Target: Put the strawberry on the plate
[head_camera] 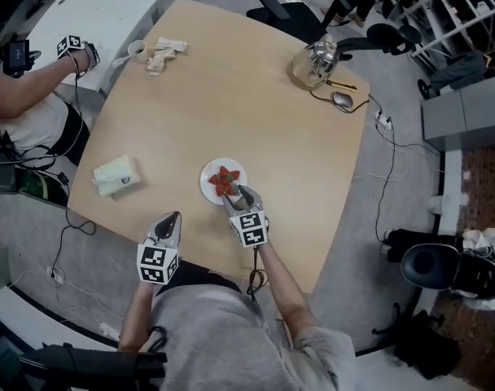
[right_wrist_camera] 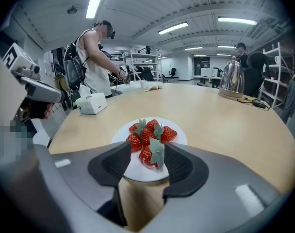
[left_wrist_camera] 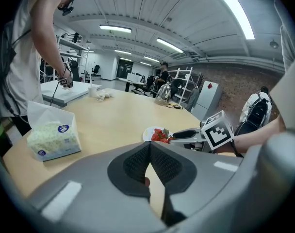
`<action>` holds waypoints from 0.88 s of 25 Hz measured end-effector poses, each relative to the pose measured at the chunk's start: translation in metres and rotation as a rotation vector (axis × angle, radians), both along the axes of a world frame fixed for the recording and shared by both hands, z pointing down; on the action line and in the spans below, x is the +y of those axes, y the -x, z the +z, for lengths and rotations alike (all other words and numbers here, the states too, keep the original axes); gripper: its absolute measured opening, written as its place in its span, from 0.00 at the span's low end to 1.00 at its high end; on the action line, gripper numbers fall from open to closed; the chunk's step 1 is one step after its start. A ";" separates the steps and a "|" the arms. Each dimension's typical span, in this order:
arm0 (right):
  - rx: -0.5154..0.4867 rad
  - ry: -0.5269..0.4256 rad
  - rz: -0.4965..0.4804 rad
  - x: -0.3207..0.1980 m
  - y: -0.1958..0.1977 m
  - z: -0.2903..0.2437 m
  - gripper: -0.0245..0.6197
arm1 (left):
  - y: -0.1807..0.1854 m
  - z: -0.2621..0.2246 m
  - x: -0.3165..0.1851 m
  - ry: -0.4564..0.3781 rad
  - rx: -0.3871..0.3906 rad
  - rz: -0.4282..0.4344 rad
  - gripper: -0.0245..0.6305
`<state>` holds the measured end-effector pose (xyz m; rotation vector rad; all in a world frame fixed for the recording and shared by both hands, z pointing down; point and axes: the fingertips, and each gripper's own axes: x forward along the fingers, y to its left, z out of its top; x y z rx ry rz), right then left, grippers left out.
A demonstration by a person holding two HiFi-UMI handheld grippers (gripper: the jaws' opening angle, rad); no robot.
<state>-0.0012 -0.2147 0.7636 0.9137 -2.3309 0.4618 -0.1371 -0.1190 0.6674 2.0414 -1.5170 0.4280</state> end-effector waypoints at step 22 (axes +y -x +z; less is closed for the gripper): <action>-0.113 -0.160 0.176 0.038 -0.038 -0.102 0.22 | -0.027 -0.048 0.022 -0.131 -0.007 0.124 0.07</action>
